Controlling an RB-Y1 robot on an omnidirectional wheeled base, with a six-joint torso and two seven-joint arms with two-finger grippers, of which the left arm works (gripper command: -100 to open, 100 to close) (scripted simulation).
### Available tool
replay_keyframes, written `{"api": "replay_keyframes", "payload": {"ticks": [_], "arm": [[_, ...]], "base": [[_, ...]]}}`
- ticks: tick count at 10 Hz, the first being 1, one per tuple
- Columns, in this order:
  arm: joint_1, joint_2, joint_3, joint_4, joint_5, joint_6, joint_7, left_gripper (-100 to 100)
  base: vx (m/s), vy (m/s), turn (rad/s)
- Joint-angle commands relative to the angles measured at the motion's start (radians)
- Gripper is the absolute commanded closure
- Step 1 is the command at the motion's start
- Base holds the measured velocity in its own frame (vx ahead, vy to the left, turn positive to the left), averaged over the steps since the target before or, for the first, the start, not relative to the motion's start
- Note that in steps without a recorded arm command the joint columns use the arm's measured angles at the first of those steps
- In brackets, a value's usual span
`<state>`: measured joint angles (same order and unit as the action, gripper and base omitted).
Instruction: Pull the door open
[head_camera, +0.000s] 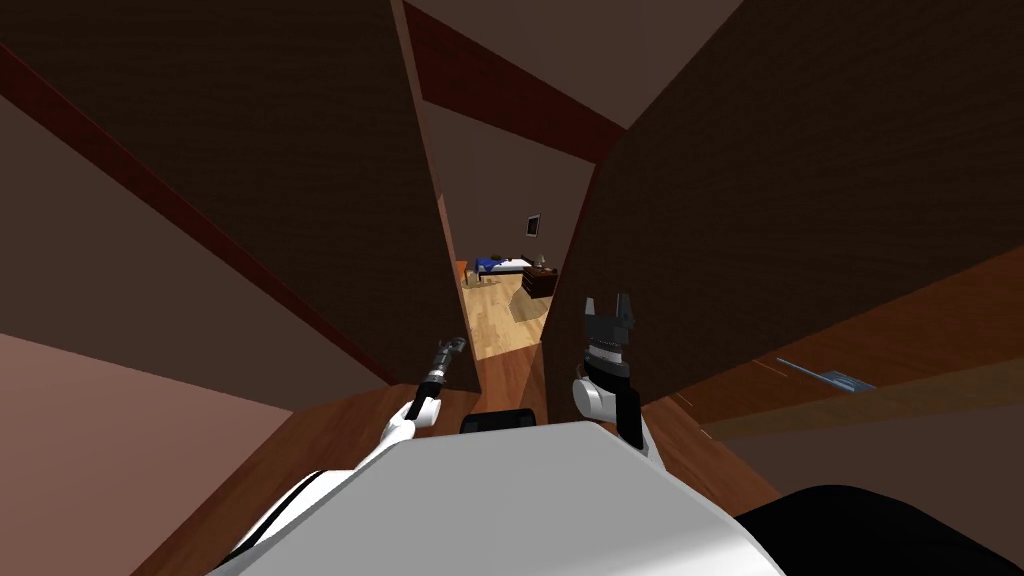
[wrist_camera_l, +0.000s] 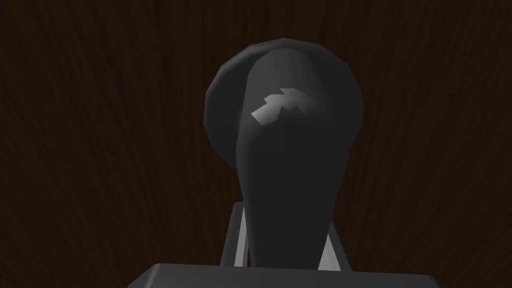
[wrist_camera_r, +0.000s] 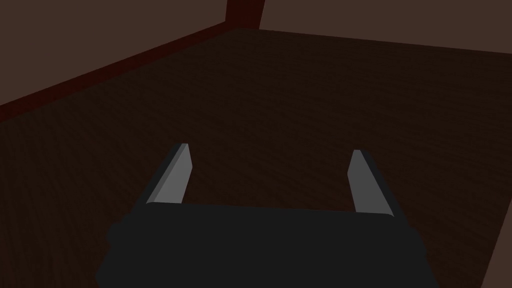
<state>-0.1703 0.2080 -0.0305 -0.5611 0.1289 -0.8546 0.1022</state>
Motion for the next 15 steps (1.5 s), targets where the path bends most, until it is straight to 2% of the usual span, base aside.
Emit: {"api": "replay_keyframes", "payload": {"ticks": [1, 4, 6, 8, 11, 12, 13, 14, 15], "arm": [[-0.004, 0.026, -0.003, 0.008, -0.007, -0.016, 0.030, 100], [0.005, 0.033, -0.028, 0.018, -0.029, -0.015, 0.080, 100], [0.016, 0.034, -0.028, 0.021, -0.029, -0.009, 0.080, 100], [0.039, 0.068, -0.035, 0.031, -0.029, -0.048, 0.118, 100], [0.053, 0.087, -0.039, 0.038, -0.029, -0.070, 0.138, 100], [0.068, 0.108, -0.044, 0.046, -0.029, -0.095, 0.161, 100], [0.076, 0.120, -0.046, 0.050, -0.028, -0.108, 0.172, 100], [0.093, 0.143, -0.051, 0.058, -0.028, -0.135, 0.197, 100], [0.092, 0.143, -0.051, 0.077, -0.028, -0.135, 0.197, 100]], "base": [[-0.029, 0.036, -0.127], [0.035, 0.023, -0.164], [0.104, 0.004, -0.084], [-0.121, 0.048, -0.243], [-0.127, -0.012, -0.075], [-0.122, -0.025, -0.207], [-0.125, -0.015, -0.203], [-0.129, -0.012, -0.224], [-0.102, 0.007, -0.109]]}}
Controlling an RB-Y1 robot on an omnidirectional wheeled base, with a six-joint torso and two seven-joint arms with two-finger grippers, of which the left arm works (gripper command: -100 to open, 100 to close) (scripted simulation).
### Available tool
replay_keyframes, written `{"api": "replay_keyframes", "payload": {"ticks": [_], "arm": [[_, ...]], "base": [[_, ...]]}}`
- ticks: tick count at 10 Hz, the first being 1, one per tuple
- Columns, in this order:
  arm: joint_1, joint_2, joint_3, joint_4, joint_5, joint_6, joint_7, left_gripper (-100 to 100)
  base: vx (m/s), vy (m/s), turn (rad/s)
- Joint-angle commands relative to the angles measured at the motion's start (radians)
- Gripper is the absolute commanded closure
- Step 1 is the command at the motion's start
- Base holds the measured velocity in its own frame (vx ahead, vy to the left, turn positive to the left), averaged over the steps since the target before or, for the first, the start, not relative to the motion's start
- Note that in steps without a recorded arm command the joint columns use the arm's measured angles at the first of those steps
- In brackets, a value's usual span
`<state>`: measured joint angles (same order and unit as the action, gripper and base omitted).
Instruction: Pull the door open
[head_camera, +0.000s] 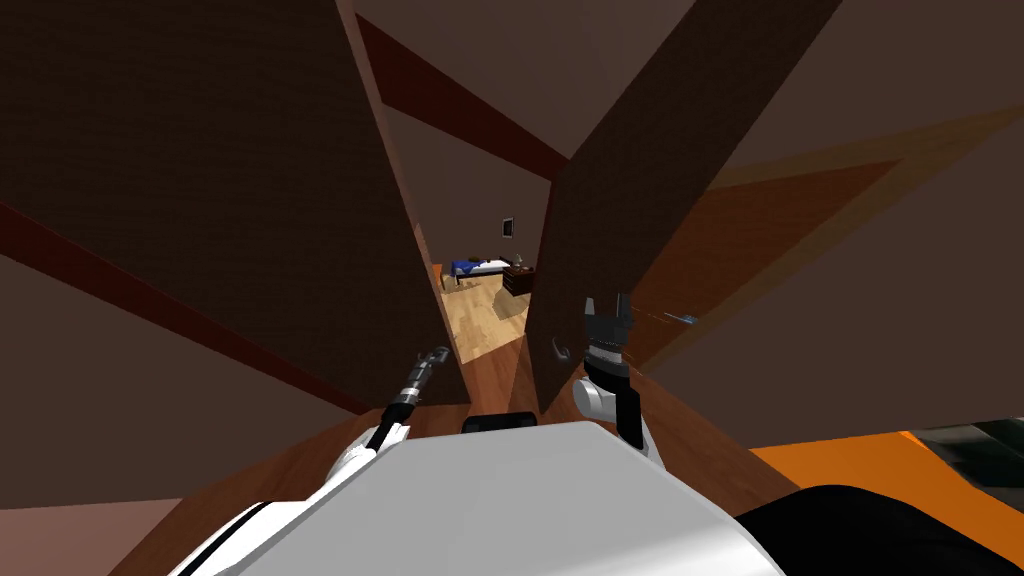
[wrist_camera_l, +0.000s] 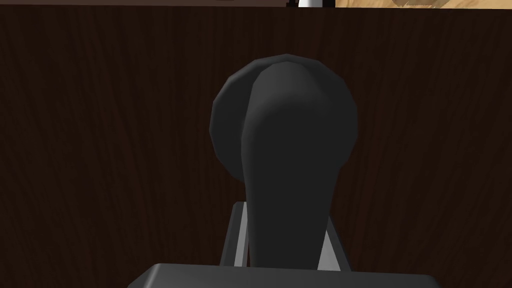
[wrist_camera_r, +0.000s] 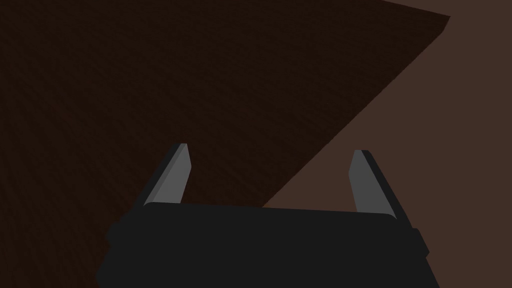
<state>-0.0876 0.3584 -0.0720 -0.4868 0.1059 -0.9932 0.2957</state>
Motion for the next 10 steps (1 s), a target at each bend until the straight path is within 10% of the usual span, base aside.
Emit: {"api": "replay_keyframes", "payload": {"ticks": [1, 4, 7, 10], "arm": [[0.034, 0.026, -0.017, -0.004, -0.005, -0.036, 0.039, 100], [0.042, 0.037, -0.020, 0.000, -0.005, -0.048, 0.050, 100], [0.079, 0.089, -0.031, 0.019, -0.004, -0.109, 0.106, 100], [0.088, 0.092, -0.027, -0.001, -0.002, -0.093, 0.102, 100]], "base": [[-0.141, 0.007, -0.251], [-0.077, -0.002, -0.062], [-0.090, 0.015, -0.171], [-0.044, 0.009, 0.002]]}}
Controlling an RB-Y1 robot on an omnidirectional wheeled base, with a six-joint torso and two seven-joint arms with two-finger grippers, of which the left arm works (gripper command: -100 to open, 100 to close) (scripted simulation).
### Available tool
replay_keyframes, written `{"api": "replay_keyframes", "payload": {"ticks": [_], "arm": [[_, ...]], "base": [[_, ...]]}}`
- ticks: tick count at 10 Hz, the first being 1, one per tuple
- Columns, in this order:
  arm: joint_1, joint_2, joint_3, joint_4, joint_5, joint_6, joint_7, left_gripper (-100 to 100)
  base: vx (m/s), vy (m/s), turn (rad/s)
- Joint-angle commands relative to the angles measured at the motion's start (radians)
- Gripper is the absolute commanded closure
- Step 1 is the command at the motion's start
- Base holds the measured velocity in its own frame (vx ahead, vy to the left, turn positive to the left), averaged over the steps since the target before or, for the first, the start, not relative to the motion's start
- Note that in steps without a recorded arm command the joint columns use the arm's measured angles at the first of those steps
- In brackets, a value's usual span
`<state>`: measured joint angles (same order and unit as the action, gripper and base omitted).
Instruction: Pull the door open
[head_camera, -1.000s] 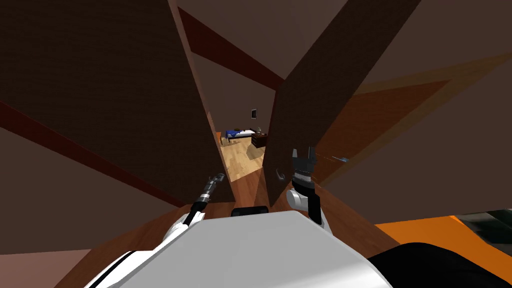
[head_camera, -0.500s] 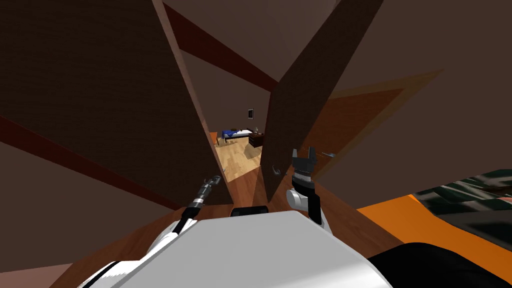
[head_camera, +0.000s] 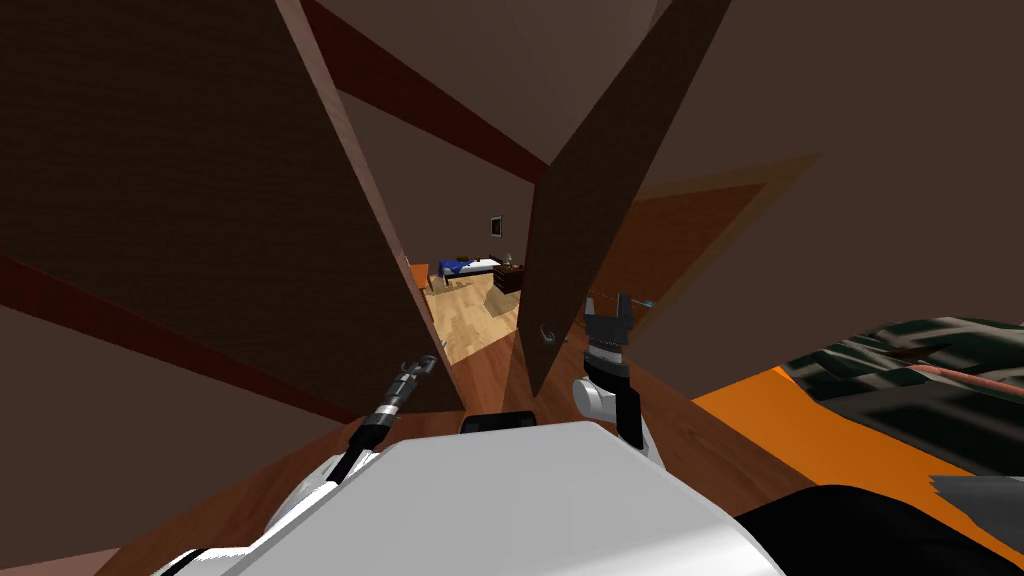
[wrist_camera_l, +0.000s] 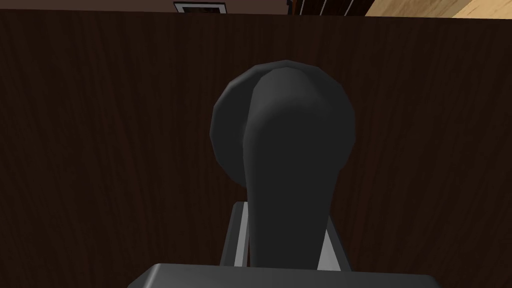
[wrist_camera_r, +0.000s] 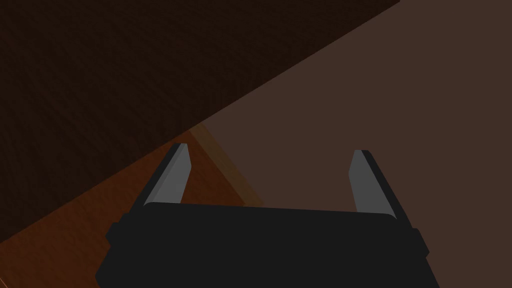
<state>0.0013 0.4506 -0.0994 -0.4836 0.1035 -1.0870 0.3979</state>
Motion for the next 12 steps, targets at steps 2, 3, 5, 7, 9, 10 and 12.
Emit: {"api": "replay_keyframes", "payload": {"ticks": [2, 3, 5, 7, 9, 10, 12], "arm": [[-0.008, -0.007, -0.016, -0.014, -0.020, 0.008, 0.004, 100], [-0.012, -0.011, -0.026, -0.023, -0.032, 0.011, 0.006, 100], [-0.023, -0.020, -0.049, -0.043, -0.060, 0.019, 0.012, 100], [-0.023, -0.020, -0.049, -0.087, -0.060, 0.022, 0.012, 100], [-0.034, -0.030, -0.075, -0.063, -0.090, 0.026, 0.018, 100], [-0.036, -0.032, -0.081, -0.068, -0.098, 0.028, 0.020, 100], [-0.043, -0.038, -0.099, -0.081, -0.118, 0.032, 0.024, 100]], "base": [[-0.147, 0.010, 0.041], [-0.186, 0.032, 0.040], [-0.212, 0.069, 0.047], [-0.094, 0.038, 0.013], [-0.044, 0.048, 0.019], [-0.131, 0.113, 0.025], [-0.142, 0.124, 0.005]]}}
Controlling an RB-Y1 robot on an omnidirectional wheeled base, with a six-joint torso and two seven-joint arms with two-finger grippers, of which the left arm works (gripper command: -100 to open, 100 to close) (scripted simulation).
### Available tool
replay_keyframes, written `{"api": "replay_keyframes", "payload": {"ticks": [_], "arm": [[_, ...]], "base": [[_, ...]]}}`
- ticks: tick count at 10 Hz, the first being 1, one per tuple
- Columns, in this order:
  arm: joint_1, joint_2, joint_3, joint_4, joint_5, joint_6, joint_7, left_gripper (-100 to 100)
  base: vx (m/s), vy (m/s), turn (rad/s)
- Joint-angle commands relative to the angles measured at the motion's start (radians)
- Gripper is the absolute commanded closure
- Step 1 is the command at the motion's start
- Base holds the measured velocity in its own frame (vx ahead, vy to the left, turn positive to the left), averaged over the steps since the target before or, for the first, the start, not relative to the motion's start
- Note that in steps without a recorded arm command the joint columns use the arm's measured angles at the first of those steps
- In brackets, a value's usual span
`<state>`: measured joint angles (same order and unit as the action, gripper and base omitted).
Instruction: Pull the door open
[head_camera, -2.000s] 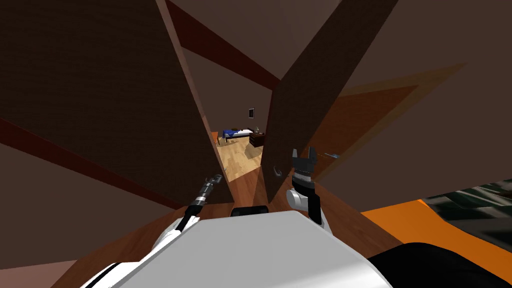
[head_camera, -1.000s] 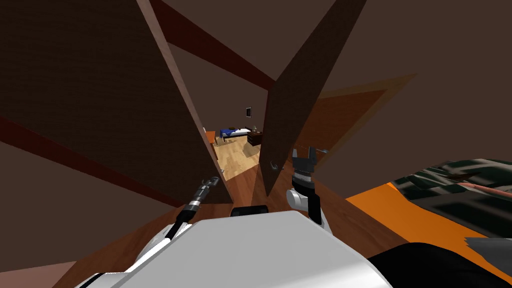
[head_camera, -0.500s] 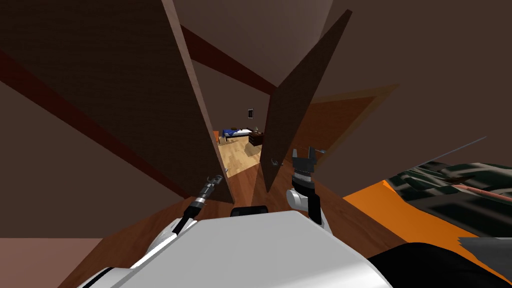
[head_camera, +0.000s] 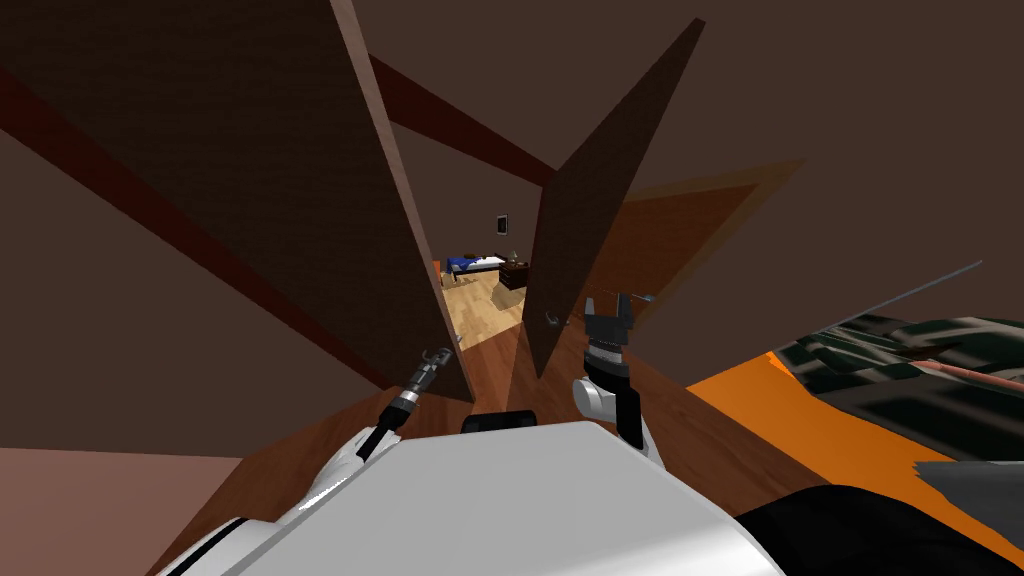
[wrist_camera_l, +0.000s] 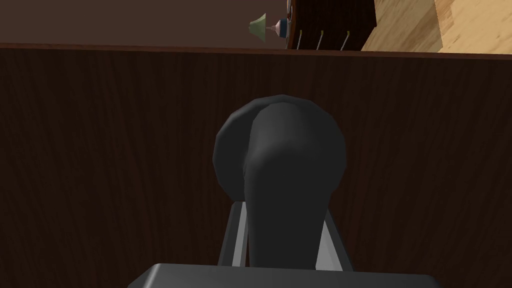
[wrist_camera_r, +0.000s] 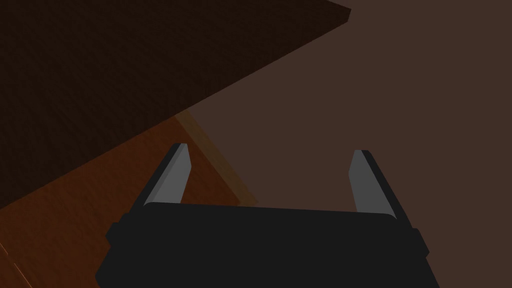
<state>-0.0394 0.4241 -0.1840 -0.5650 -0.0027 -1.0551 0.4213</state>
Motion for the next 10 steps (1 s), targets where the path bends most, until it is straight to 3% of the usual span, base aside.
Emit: {"api": "replay_keyframes", "payload": {"ticks": [1, 3, 4, 5, 10], "arm": [[-0.006, -0.015, -0.024, -0.007, -0.024, 0.003, 0.002, 100], [-0.011, -0.019, -0.039, -0.017, -0.040, 0.005, 0.006, 100], [-0.005, -0.022, -0.036, -0.018, -0.036, 0.010, 0.003, 100], [-0.009, -0.020, -0.061, -0.012, -0.027, 0.002, 0.003, 100], [-0.026, -0.007, -0.114, 0.007, 0.004, -0.019, 0.003, 100]], "base": [[-0.141, 0.162, 0.022], [-0.115, 0.180, 0.000], [-0.048, 0.064, -0.031], [-0.082, -0.017, -0.063], [-0.124, -0.022, -0.033]]}}
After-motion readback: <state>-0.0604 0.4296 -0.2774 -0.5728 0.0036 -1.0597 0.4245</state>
